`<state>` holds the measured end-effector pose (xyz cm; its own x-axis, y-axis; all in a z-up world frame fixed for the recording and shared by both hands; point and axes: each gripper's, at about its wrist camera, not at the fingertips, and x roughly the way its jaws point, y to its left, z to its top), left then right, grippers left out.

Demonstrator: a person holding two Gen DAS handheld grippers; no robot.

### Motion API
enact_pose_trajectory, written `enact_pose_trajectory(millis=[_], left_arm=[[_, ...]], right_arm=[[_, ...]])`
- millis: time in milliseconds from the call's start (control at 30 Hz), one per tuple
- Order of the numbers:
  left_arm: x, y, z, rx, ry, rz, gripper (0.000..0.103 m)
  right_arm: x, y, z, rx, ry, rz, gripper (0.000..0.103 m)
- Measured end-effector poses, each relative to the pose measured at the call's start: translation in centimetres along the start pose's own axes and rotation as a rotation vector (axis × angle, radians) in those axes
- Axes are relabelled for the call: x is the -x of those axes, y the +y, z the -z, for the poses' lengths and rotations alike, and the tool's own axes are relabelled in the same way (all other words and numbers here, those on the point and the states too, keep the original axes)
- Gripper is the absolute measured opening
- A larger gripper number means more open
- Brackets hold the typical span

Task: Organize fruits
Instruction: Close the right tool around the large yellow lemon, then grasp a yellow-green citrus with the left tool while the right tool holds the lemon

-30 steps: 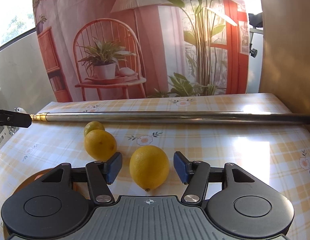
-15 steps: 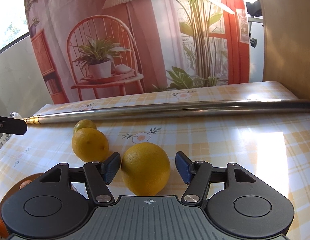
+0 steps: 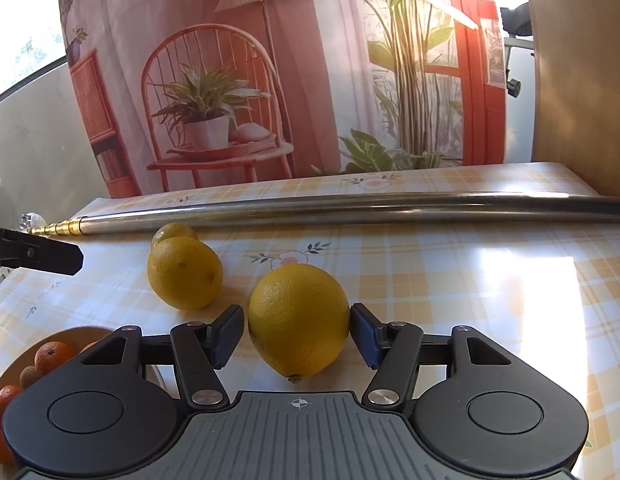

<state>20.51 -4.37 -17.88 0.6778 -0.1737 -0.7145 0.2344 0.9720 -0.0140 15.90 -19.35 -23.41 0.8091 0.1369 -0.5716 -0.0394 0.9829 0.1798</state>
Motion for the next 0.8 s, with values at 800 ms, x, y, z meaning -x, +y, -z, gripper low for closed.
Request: enact_pose_trajectory(millis=[800], left_arm=[[-0.9, 0.7, -0.4, 0.059, 0.027, 0.031, 0.071]], right_arm=[[0.3, -1.0, 0.8, -0.047, -0.018, -0.020, 0.051]])
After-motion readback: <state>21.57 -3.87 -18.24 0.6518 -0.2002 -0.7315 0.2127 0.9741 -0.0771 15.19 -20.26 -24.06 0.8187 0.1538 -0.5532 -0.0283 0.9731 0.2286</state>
